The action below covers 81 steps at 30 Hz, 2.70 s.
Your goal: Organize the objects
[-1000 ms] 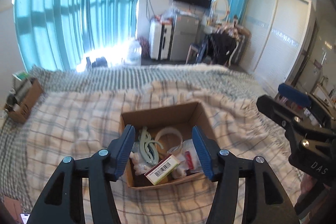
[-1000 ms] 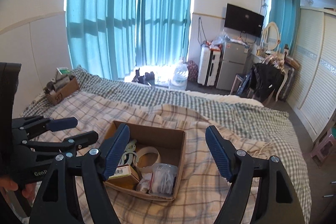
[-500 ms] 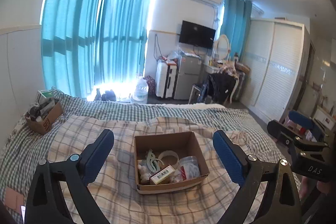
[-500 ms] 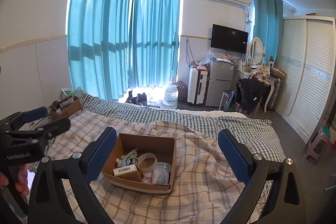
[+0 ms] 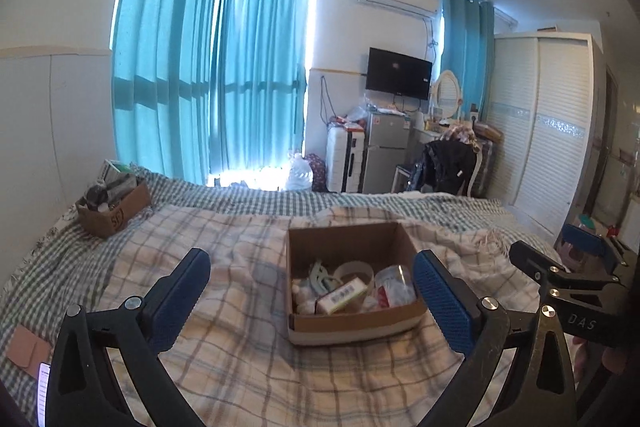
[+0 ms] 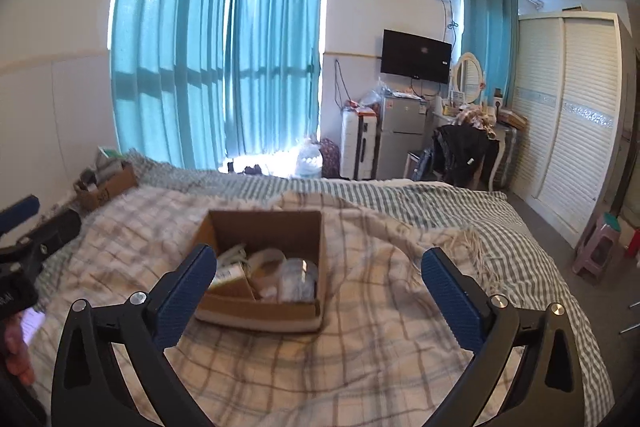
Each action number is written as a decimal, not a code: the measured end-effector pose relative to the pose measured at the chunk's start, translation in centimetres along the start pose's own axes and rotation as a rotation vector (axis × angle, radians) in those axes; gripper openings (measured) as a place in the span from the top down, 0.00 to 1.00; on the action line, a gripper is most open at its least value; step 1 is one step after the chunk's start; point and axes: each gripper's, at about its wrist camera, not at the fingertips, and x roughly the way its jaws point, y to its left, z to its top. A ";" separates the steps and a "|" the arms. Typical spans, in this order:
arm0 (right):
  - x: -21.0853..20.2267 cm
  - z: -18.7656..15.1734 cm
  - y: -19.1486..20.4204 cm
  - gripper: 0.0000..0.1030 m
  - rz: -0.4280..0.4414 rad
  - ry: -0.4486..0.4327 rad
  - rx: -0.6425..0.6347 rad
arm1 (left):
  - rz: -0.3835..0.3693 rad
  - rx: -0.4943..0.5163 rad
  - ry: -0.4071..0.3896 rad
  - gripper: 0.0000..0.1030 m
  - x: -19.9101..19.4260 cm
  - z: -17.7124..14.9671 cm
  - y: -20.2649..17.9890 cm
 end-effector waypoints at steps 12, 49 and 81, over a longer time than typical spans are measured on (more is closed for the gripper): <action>1.9 -3.3 -1.1 0.00 0.003 0.026 0.005 | 0.023 0.076 0.029 0.00 0.9 -2.6 -1.4; 0.7 -2.8 0.6 0.00 0.031 -0.022 -0.019 | 0.009 0.008 0.066 0.00 0.8 -2.8 0.0; 1.1 -3.0 0.9 0.00 0.019 -0.007 -0.023 | 0.021 0.025 0.084 0.00 1.1 -3.1 -0.4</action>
